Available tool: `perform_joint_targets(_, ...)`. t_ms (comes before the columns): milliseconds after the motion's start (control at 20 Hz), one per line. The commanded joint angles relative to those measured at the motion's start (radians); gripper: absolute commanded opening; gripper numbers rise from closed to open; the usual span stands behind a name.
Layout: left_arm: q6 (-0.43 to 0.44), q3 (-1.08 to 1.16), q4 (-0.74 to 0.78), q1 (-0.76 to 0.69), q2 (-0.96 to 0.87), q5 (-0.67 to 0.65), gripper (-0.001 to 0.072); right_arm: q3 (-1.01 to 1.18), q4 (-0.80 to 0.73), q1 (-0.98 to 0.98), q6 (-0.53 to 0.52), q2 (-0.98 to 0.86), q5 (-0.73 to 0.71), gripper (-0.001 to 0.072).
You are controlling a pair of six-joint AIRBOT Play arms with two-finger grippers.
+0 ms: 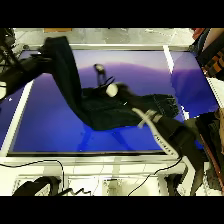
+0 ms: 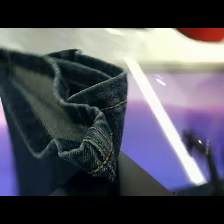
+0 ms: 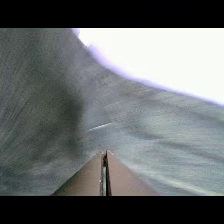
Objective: Fold the clothes and pants, and hang the long-sleeved shirts on hangers.
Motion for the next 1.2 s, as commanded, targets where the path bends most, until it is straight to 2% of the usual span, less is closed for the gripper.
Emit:
perform_joint_targets(0, 0.000, -0.001, -0.105, -0.099, -0.079, -0.053, 0.0023, 0.002, -0.071, -0.240, 0.003, 0.078, 0.178, 0.0057)
perform_joint_targets(150, 0.000, -0.001, -0.220, -0.215, -0.142, -0.058, 0.0024, 0.002, -0.069, -0.439, 0.003, 0.133, 0.283, 0.0057)
perform_joint_targets(200, 0.000, -0.001, -0.240, -0.254, -0.158, -0.059, 0.0070, 0.002, -0.068, -0.493, 0.003, 0.146, 0.317, 0.0057)
perform_joint_targets(300, -0.001, -0.001, -0.221, -0.309, -0.164, -0.060, 0.0712, 0.002, -0.065, -0.573, 0.002, 0.167, 0.390, 0.0057)
perform_joint_targets(400, 0.005, 0.000, -0.220, -0.311, -0.149, -0.062, 0.0709, 0.002, -0.066, -0.623, 0.002, 0.176, 0.449, 0.0057)
perform_joint_targets(550, 0.004, 0.000, -0.183, -0.225, -0.108, -0.099, 0.0708, 0.002, -0.073, -0.648, -0.010, 0.177, 0.482, 0.0057)
perform_joint_targets(750, -0.001, -0.001, -0.095, 0.014, -0.091, -0.342, 0.0707, 0.002, -0.069, -0.603, -0.187, 0.176, 0.509, 0.0057)
perform_joint_targets(950, 0.000, -0.002, 0.079, 0.257, -0.127, -0.574, 0.0708, 0.002, -0.069, -0.560, -0.209, 0.176, 0.505, 0.0057)
perform_joint_targets(1150, 0.039, -0.076, 0.124, 0.412, -0.213, -0.632, 0.0706, 0.002, -0.066, -0.550, -0.209, 0.176, 0.492, 0.0057)
